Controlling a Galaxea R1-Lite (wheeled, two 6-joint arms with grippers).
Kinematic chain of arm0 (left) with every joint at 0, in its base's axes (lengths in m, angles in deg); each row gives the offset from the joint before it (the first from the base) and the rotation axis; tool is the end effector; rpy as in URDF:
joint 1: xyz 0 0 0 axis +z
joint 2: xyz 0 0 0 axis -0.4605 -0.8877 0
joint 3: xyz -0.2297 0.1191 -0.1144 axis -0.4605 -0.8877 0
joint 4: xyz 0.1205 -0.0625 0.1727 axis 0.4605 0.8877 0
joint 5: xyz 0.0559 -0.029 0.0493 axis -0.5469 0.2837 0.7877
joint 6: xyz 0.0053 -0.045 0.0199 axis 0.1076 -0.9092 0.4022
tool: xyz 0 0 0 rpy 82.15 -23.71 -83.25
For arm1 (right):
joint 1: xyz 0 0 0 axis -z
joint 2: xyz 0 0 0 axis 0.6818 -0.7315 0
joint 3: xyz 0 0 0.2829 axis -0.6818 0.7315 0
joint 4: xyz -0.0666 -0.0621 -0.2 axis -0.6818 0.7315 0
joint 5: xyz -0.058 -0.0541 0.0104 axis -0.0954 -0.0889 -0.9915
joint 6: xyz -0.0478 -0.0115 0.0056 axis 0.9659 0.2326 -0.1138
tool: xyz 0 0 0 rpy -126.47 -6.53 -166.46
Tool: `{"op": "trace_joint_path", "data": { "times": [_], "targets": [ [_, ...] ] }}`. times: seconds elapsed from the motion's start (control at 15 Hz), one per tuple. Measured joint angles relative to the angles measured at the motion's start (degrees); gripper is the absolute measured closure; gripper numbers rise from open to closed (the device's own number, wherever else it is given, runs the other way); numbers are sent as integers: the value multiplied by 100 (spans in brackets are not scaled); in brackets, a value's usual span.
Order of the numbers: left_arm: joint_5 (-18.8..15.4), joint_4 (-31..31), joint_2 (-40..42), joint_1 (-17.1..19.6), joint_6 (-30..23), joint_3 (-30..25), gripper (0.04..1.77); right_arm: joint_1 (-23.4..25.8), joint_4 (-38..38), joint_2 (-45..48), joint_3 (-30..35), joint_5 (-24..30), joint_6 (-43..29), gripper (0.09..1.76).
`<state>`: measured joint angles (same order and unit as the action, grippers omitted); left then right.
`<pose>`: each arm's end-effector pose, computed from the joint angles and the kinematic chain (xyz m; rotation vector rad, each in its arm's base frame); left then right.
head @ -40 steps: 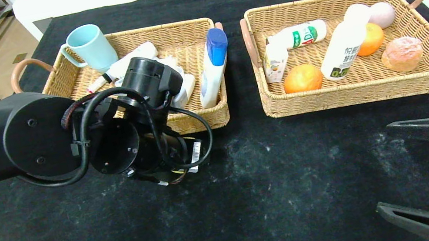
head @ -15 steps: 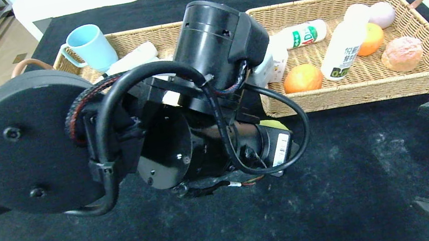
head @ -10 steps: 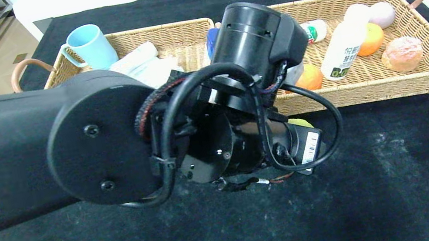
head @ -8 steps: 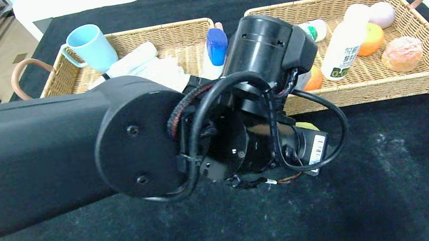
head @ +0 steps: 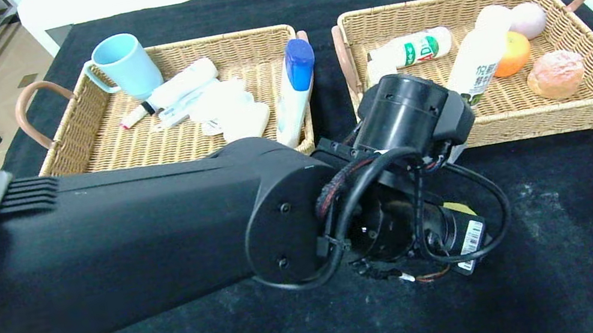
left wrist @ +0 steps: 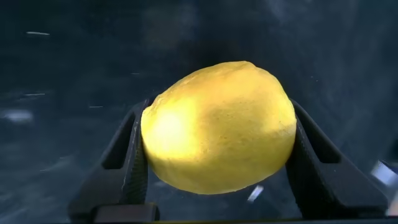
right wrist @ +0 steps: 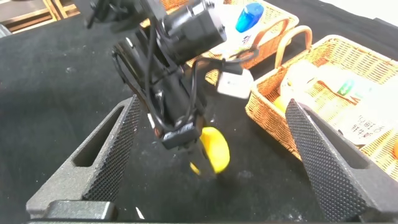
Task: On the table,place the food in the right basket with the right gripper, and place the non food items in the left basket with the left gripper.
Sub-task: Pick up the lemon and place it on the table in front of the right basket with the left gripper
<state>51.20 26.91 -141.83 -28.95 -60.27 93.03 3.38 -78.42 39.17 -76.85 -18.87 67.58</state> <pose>0.2531 -0.3776 0.1824 0.1948 0.6616 -0.8631 0.1243 0.1144 0.2409 -0.2575 -0.2547 0.8446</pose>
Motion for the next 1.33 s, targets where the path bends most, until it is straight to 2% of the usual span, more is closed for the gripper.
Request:
{"op": "trace_joint_path", "data": {
  "times": [1.13, 1.33],
  "targets": [
    [-99, -2, -312, 22, -99, 72, 56, 122, 0, 38, 22, 11, 0, 14],
    [-88, -9, -330, 22, -105, 74, 40, 122, 0, 38, 27, 11, 0, 14]
  ]
}}
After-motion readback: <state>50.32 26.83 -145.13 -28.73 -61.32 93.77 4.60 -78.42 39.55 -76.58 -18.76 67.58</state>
